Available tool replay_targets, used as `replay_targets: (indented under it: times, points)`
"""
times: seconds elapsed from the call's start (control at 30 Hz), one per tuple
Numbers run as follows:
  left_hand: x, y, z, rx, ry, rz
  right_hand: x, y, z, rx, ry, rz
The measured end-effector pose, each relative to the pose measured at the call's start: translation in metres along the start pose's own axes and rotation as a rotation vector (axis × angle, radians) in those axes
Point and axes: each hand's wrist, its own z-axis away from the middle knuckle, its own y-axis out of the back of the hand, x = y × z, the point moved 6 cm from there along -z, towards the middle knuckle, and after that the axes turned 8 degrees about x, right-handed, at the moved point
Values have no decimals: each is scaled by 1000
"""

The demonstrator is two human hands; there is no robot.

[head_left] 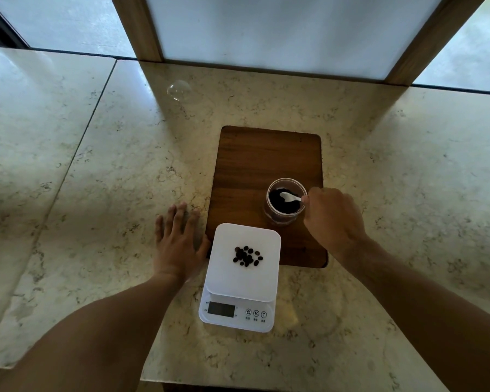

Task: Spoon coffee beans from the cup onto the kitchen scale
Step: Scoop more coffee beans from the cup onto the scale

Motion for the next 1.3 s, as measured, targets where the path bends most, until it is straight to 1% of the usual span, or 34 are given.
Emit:
replay_targets:
  times: [0.1, 0.23, 0.4, 0.53, 0.77, 0.83, 0.93, 1.03, 1.17, 1.3]
  points:
    - [-1, -1, 0, -6, 1, -16, 1, -6, 4, -50, -63, -42]
    - [-2, 0, 1, -23, 7, -16, 4, -9, 6, -54, -118, -107]
    - [0, -2, 0, -27, 1, -31, 12, -4, -1, -37, -148, -67]
    - [-1, -1, 0, -21, 2, -33, 11, -10, 1, -97, -170, -36]
    - [0, 0, 0, -21, -5, -35, 9, -28, 2, -169, -300, -136]
    - [0, 1, 1, -21, -2, -28, 8, -28, 2, -186, -286, -146]
    - [2, 3, 0, -23, -1, -18, 5, -29, 0, -230, -193, -128]
    - [3, 4, -1, -36, -2, -20, 18, -37, 1, -303, -344, -255]
    - [3, 6, -1, -38, 6, -13, 30, -40, 4, -266, -463, -377]
    - [4, 5, 0, -42, 4, -14, 38, -41, 6, -281, -533, -455]
